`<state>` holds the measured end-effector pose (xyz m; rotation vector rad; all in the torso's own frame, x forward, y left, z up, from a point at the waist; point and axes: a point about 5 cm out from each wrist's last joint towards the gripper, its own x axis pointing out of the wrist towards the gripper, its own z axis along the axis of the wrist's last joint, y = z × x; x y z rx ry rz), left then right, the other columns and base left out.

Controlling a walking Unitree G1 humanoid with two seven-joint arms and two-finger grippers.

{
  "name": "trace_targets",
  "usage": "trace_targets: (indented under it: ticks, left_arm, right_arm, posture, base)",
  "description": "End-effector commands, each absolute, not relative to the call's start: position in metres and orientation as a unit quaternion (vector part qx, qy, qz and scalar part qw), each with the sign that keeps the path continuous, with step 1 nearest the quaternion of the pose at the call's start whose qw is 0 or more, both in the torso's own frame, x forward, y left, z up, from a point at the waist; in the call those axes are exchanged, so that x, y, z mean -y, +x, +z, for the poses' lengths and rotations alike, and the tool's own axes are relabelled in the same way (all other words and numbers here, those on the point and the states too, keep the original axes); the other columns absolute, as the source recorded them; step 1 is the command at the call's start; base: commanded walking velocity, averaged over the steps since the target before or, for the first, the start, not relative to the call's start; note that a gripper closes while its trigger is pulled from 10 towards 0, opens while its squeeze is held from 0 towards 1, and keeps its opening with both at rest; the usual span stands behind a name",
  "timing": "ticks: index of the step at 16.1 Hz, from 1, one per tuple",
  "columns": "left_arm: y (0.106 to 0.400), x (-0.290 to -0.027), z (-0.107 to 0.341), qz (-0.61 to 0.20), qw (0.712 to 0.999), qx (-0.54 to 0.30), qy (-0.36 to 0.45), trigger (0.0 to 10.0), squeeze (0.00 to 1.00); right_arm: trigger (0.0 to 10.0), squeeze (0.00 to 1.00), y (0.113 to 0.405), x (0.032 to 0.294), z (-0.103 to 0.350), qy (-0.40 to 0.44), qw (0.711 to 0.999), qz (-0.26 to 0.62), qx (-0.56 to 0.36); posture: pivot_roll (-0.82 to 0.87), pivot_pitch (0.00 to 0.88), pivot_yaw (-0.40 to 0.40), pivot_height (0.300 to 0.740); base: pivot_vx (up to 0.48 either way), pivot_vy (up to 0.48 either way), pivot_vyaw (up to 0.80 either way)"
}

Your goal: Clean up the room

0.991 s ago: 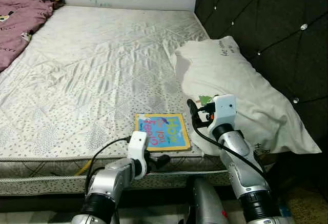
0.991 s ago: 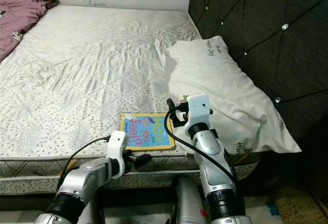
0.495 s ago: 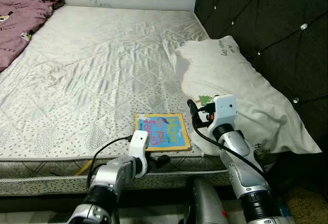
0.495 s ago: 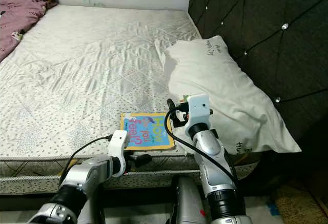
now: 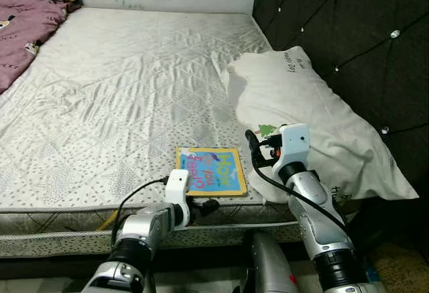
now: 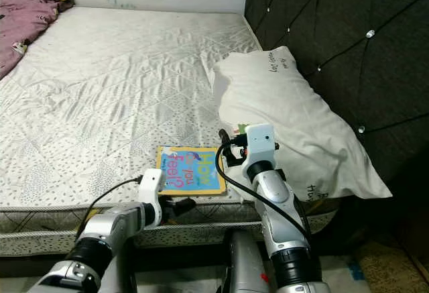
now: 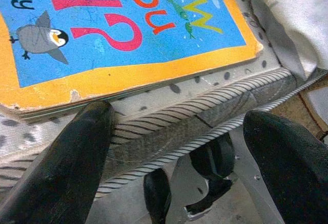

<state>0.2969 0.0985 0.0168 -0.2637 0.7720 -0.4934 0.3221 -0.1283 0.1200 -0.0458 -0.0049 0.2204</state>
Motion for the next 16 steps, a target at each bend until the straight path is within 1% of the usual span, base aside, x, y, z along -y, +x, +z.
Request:
trace_targets:
  ticks: [1, 4, 6, 12, 14, 15, 16]
  left_arm:
    - [0.3, -0.103, 0.018, -0.229, 0.892, -0.369, -0.126, 10.0, 1.0]
    - [0.302, -0.107, 0.019, -0.221, 0.896, -0.365, -0.122, 10.0, 1.0]
    - [0.303, -0.104, 0.02, -0.23, 0.897, -0.359, -0.114, 10.0, 1.0]
    - [0.302, -0.074, 0.036, -0.286, 0.903, -0.309, -0.083, 10.0, 1.0]
    - [0.301, -0.064, 0.047, -0.306, 0.909, -0.279, -0.044, 10.0, 1.0]
    - [0.3, -0.062, 0.051, -0.307, 0.911, -0.271, -0.042, 10.0, 1.0]
    - [0.299, -0.061, 0.057, -0.307, 0.916, -0.254, -0.033, 10.0, 0.86]
  right_arm:
    - [10.0, 0.0, 0.324, 0.132, 0.123, -0.025, 0.994, 0.103, 0.007]
    - [10.0, 0.0, 0.323, 0.133, 0.121, -0.026, 0.994, 0.102, 0.003]
    - [10.0, 0.0, 0.323, 0.133, 0.121, -0.025, 0.994, 0.102, 0.003]
    - [10.0, 0.0, 0.326, 0.129, 0.124, -0.022, 0.994, 0.105, 0.008]
    - [10.0, 0.0, 0.328, 0.127, 0.127, -0.018, 0.994, 0.107, 0.012]
    - [10.0, 0.0, 0.329, 0.126, 0.128, -0.017, 0.994, 0.107, 0.013]
    - [10.0, 0.0, 0.33, 0.125, 0.129, -0.016, 0.994, 0.107, 0.015]
  posture:
    - [-0.06, 0.0, -0.05, 0.538]
    - [-0.06, 0.0, -0.05, 0.538]
    - [-0.06, 0.0, -0.05, 0.538]
    - [-0.04, 0.0, -0.053, 0.538]
    - [-0.03, 0.0, -0.055, 0.538]
    - [-0.03, 0.0, -0.054, 0.538]
    - [-0.03, 0.0, -0.053, 0.538]
  base:
    - [0.0, 0.0, 0.0]
    - [0.0, 0.0, 0.0]
    - [0.0, 0.0, 0.0]
    - [0.0, 0.0, 0.0]
    - [0.0, 0.0, 0.0]
    - [0.0, 0.0, 0.0]
    - [0.0, 0.0, 0.0]
